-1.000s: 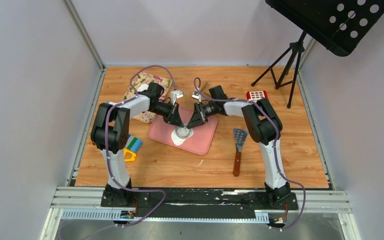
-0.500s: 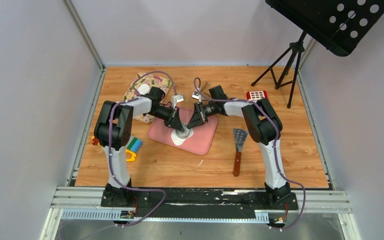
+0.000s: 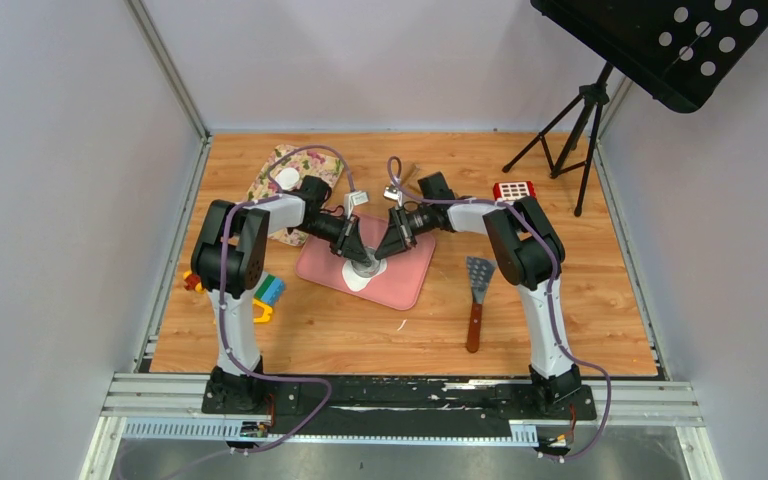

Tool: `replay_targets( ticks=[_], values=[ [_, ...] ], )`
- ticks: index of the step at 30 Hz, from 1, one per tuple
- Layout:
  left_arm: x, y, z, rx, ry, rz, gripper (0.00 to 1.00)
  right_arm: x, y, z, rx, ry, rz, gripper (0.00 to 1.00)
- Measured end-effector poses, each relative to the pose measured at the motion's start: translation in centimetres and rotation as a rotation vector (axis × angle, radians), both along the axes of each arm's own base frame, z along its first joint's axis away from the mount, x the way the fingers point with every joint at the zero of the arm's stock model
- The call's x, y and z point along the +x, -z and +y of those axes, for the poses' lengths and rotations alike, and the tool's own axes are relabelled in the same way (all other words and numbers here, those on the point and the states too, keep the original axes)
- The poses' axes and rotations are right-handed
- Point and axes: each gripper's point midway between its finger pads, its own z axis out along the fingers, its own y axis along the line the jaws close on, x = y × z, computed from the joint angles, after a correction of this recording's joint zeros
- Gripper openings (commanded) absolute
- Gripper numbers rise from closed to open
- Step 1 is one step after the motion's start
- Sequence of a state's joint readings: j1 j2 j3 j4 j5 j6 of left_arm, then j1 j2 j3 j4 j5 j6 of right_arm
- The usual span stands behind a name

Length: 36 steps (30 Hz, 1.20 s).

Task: Roll out the dumpling wrappers from the dough
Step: Press the dumpling wrapper on the work surface.

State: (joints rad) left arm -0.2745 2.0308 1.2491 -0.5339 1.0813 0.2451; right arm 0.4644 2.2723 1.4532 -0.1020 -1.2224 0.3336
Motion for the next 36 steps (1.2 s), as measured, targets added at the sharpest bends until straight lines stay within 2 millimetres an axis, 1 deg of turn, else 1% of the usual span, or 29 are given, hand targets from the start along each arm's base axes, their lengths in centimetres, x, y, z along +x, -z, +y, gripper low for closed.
replay_targets(
  ticks=[15, 36],
  values=[
    [0.0, 0.1, -0.1, -0.002, -0.014, 0.032, 0.00, -0.8, 0.3, -0.2, -0.007, -0.023, 0.007, 0.03],
    [0.1, 0.1, -0.2, 0.005, -0.029, 0.047, 0.00, -1.2, 0.4, -0.5, -0.009, -0.039, 0.010, 0.03]
  ],
)
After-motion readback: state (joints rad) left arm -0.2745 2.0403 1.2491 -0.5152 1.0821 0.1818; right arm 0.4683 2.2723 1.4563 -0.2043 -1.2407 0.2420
